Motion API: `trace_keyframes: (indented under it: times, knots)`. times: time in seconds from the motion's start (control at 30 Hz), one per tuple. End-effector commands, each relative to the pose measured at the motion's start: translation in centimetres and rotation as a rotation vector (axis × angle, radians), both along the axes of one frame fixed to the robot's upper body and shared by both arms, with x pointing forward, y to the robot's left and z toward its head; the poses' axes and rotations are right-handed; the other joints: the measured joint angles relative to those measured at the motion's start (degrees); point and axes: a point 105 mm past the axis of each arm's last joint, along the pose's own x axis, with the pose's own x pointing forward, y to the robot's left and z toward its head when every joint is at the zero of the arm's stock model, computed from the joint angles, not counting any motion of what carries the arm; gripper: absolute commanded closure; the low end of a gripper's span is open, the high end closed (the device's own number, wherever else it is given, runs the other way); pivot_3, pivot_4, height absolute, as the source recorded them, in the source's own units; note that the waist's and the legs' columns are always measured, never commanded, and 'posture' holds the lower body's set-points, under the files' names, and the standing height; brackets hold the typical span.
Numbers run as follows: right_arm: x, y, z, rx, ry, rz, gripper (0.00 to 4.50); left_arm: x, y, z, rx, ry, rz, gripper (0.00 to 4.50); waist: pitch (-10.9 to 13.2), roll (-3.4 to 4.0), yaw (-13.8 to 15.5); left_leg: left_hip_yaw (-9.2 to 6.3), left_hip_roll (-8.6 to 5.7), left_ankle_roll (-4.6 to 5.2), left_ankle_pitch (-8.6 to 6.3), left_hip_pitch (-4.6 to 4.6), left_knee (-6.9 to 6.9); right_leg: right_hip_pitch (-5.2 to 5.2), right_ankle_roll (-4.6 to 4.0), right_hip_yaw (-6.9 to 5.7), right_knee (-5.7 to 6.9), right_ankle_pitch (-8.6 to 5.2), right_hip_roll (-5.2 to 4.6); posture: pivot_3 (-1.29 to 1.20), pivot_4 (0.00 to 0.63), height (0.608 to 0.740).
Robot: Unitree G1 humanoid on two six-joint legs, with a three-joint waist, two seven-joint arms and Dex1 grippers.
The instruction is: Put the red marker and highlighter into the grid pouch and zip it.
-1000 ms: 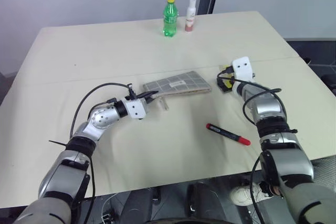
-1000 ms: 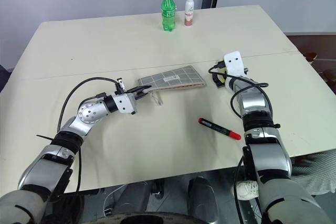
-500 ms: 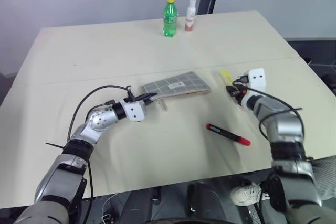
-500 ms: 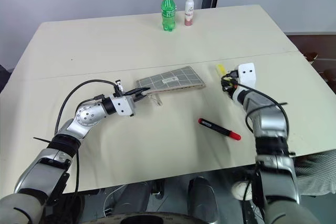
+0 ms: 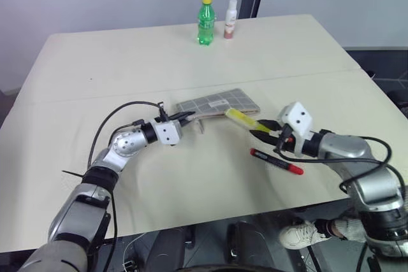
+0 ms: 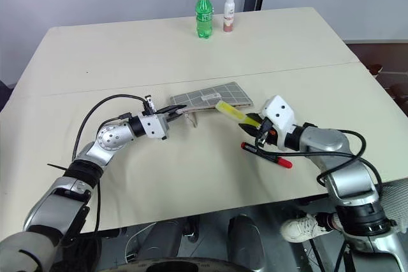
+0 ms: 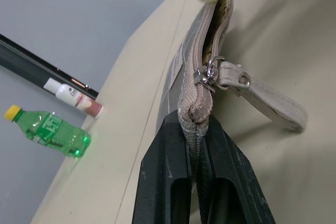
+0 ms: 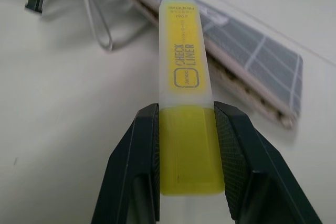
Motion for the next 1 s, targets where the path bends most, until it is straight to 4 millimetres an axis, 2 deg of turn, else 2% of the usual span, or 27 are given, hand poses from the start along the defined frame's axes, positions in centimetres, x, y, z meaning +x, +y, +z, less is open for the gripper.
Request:
trace_keyframes:
  times: [0.03,0.23,0.63,0.73,0.87,1.0]
  knots:
    - [-0.3,0.5,1.0,0.009,-0.056,0.035,3.59,0.3,0.2,1.4,-0.032,-0.039,0.005,4.50,0.00,-0.01,0.22,0.00,0.00,0.04,-0.02,-0.02,0.01,-0.01,0.11,-0.02,0.00,0.06,-0.01,0.00,0.150,0.740]
    - [-0.9,0.0,0.4,-0.010,-0.031,0.056,3.59,0.3,0.3,1.6,-0.041,-0.049,0.010,4.50,0.00,-0.01,0.04,0.00,-0.02,0.23,-0.15,-0.10,0.22,0.02,0.16,-0.05,0.00,0.09,-0.01,0.00,0.150,0.740]
    - [1.3,-0.6,-0.5,-0.041,-0.058,-0.027,3.59,-0.3,-0.1,1.4,-0.029,-0.048,-0.028,4.50,0.00,-0.01,0.00,0.02,-0.02,0.22,-0.15,-0.10,0.26,0.01,0.18,-0.06,0.02,0.11,0.00,0.00,0.150,0.740]
    - [1.7,0.1,0.1,-0.038,-0.078,-0.007,3.59,-0.6,-0.5,1.2,-0.009,-0.053,-0.057,4.50,0.00,-0.01,-0.05,0.02,-0.02,0.22,-0.15,-0.10,0.27,0.01,0.18,-0.06,0.03,0.11,0.01,0.00,0.150,0.740]
    - [2.2,3.4,0.5,-0.147,-0.139,0.112,3.59,-1.1,-1.6,1.6,0.009,-0.069,-0.115,4.50,0.00,-0.01,-0.12,0.02,-0.01,0.22,-0.15,-0.10,0.28,-0.01,0.18,-0.06,0.05,0.11,0.01,0.00,0.150,0.740]
    - [2.7,5.1,0.2,-0.235,-0.190,0.177,3.59,-1.5,-2.5,2.0,0.001,-0.074,-0.158,4.50,0.00,0.00,0.01,0.01,-0.01,0.22,-0.15,-0.10,0.27,-0.02,0.18,-0.07,0.05,0.11,0.02,0.00,0.150,0.740]
